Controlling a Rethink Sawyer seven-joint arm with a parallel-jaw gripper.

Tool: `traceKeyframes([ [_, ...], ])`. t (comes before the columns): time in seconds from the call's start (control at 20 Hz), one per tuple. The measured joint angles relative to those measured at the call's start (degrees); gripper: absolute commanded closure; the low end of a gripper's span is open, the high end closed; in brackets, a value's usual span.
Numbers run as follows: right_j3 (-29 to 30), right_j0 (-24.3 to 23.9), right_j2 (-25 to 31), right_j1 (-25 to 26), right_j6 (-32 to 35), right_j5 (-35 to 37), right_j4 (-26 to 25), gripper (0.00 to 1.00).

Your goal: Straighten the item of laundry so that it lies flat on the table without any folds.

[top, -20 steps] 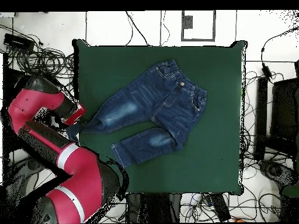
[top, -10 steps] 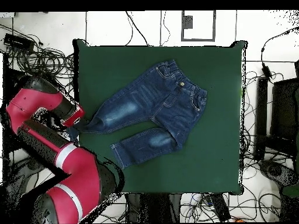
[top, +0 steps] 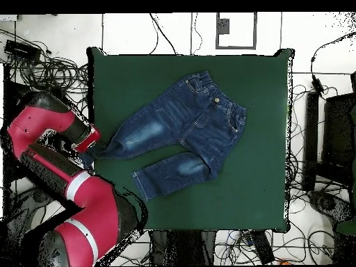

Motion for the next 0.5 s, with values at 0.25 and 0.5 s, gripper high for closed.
traceKeyframes([
  [0.25,4.81,-0.69,-0.82,-3.83,0.00,1.62,4.01,0.00],
  [0.5,14.29,-2.51,-1.51,-13.13,0.00,6.74,10.96,0.00],
])
